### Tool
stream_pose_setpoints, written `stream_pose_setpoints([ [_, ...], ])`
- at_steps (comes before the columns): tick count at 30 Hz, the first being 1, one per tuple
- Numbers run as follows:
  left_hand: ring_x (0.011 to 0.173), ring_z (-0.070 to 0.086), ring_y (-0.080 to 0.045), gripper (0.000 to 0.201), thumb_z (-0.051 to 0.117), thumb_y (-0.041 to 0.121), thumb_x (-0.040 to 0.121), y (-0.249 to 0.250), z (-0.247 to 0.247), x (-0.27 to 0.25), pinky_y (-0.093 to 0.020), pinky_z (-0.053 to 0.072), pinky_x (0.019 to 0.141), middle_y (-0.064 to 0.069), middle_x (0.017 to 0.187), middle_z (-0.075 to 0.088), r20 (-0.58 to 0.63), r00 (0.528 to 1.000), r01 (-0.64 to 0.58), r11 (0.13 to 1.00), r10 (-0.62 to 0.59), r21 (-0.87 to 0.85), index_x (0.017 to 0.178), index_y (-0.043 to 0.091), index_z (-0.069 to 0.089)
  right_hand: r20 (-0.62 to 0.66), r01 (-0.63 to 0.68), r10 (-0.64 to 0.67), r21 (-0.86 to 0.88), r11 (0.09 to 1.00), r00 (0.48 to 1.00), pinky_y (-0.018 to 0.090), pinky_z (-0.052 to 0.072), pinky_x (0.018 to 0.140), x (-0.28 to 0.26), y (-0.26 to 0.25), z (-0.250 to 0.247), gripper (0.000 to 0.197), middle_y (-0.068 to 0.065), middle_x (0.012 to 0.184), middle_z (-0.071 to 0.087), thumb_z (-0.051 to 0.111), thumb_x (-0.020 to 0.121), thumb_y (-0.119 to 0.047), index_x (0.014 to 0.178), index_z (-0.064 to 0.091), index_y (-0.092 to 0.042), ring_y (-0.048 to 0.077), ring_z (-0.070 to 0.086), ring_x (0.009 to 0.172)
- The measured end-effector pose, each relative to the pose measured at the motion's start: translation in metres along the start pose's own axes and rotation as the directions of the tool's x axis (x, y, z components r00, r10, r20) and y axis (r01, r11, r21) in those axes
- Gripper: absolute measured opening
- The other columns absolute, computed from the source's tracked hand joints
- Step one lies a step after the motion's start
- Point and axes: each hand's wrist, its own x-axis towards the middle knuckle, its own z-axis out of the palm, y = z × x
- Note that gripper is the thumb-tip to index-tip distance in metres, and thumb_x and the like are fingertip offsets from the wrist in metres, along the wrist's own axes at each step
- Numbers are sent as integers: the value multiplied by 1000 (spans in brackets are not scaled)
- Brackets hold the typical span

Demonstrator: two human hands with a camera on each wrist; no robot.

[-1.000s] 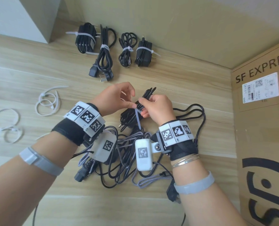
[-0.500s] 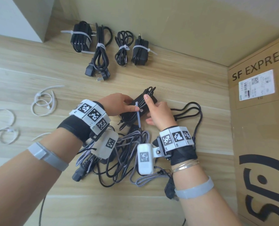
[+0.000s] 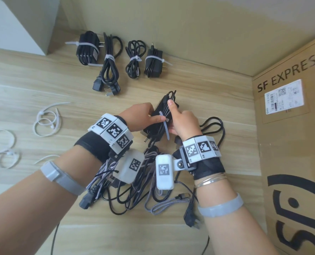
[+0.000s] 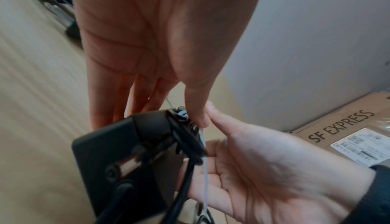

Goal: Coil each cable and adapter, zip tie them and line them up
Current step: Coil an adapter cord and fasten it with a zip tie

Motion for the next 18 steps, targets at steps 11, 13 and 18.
stream_pose_setpoints([
  [11, 106, 57, -27, 52, 50, 46, 90, 55, -22, 37, -30, 42, 83, -15, 116, 60, -166, 985, -59, 993, 41, -105, 117, 1, 53, 18, 56, -59, 129, 990, 998, 46, 58, 77, 21, -33, -48, 38, 3, 95, 60, 43, 92, -55, 98, 58, -20, 28, 63, 99],
  [13, 108, 56, -29, 46, 50, 44, 90, 61, -23, 47, -30, 42, 82, -14, 112, 60, -194, 980, -66, 992, 44, -110, 113, 4, 54, -1, 62, -62, 141, 988, 998, 47, 57, 80, 29, -39, -54, 33, 2, 95, 58, 44, 92, -54, 96, 56, -23, 26, 61, 101],
  [18, 101, 55, -25, 46, 49, 41, 92, 65, -24, 67, -33, 45, 83, -15, 110, 59, -234, 971, -96, 981, 56, -166, 113, 1, 57, -43, 96, -90, 160, 982, 995, 49, 54, 84, 47, -49, -61, 24, -8, 79, 57, 46, 94, -47, 88, 56, -26, 25, 63, 96],
])
